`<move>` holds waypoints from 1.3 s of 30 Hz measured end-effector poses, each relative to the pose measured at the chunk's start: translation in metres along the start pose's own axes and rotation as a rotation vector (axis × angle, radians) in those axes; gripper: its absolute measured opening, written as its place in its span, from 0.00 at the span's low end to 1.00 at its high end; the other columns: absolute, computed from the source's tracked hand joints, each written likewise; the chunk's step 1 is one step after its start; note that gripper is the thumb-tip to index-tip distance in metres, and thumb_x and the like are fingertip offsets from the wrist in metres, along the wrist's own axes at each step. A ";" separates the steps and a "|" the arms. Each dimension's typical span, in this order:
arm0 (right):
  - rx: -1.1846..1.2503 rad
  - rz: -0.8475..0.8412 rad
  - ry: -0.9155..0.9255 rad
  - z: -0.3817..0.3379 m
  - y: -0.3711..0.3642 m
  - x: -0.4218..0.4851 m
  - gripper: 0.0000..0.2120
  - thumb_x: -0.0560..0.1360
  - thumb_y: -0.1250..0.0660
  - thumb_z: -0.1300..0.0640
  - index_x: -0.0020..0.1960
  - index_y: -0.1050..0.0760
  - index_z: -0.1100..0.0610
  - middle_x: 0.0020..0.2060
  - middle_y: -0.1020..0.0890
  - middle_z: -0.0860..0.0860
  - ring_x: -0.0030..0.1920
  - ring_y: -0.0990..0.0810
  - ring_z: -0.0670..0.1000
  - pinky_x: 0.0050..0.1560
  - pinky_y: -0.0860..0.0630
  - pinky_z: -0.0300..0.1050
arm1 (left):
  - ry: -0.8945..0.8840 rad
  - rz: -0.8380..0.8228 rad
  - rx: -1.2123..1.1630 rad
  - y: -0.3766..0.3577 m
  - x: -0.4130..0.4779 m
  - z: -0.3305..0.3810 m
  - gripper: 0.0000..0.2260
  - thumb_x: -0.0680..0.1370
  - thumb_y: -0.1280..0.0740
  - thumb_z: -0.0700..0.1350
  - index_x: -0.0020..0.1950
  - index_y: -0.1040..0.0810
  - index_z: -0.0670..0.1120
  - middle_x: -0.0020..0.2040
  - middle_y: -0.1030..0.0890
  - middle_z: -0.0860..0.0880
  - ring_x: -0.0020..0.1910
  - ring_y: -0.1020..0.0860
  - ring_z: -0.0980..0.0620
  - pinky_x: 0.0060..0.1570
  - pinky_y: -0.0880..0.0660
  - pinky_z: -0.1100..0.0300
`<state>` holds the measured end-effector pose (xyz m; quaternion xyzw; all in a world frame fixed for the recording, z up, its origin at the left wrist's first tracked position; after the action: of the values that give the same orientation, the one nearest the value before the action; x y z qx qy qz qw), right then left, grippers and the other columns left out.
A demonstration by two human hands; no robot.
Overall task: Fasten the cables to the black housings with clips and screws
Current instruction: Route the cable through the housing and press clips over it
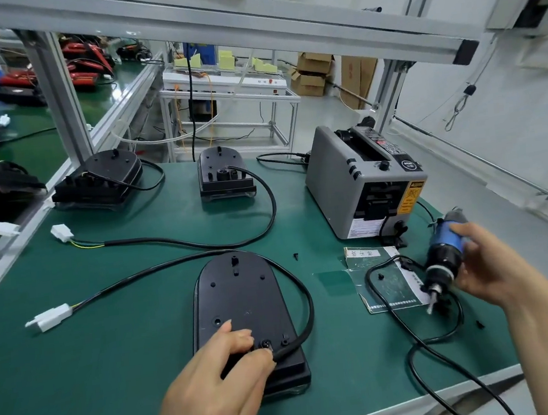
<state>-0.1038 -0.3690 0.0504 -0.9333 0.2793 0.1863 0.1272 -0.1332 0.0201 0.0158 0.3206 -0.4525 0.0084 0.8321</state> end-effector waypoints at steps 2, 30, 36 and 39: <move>0.191 0.016 0.087 -0.001 -0.008 -0.007 0.16 0.69 0.33 0.49 0.52 0.29 0.57 0.36 0.25 0.53 0.29 0.23 0.49 0.34 0.22 0.39 | 0.005 0.008 0.003 0.000 0.000 0.001 0.02 0.74 0.35 0.46 0.45 0.25 0.54 0.45 0.22 0.52 0.50 0.18 0.51 0.44 0.19 0.50; 0.413 -0.608 0.551 -0.004 -0.217 -0.106 0.10 0.73 0.37 0.52 0.49 0.27 0.58 0.43 0.18 0.53 0.27 0.25 0.48 0.28 0.26 0.39 | 0.041 -0.006 0.014 0.001 0.002 0.000 0.02 0.73 0.33 0.45 0.44 0.24 0.52 0.41 0.21 0.50 0.45 0.19 0.54 0.50 0.20 0.53; 0.366 -0.629 0.596 -0.002 -0.226 -0.109 0.17 0.68 0.33 0.50 0.51 0.28 0.59 0.42 0.18 0.52 0.27 0.25 0.48 0.29 0.26 0.40 | 0.048 -0.036 0.011 0.002 0.003 0.000 0.02 0.74 0.34 0.46 0.45 0.26 0.52 0.42 0.21 0.49 0.46 0.19 0.53 0.48 0.20 0.53; 0.344 -0.630 0.616 -0.002 -0.229 -0.110 0.17 0.69 0.33 0.50 0.52 0.29 0.59 0.42 0.19 0.52 0.27 0.25 0.49 0.29 0.26 0.41 | 0.054 -0.035 0.010 0.001 0.001 0.000 0.01 0.74 0.34 0.45 0.43 0.23 0.50 0.42 0.21 0.49 0.46 0.19 0.53 0.49 0.20 0.53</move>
<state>-0.0584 -0.1320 0.1292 -0.9498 0.0340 -0.1956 0.2416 -0.1325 0.0203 0.0172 0.3322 -0.4243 0.0048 0.8424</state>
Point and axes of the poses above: each hand's wrist, its own x-axis towards the middle knuckle, its own y-axis out of the back of the hand, z = x × y, the point moved 2 cm from there along x, towards the middle knuckle
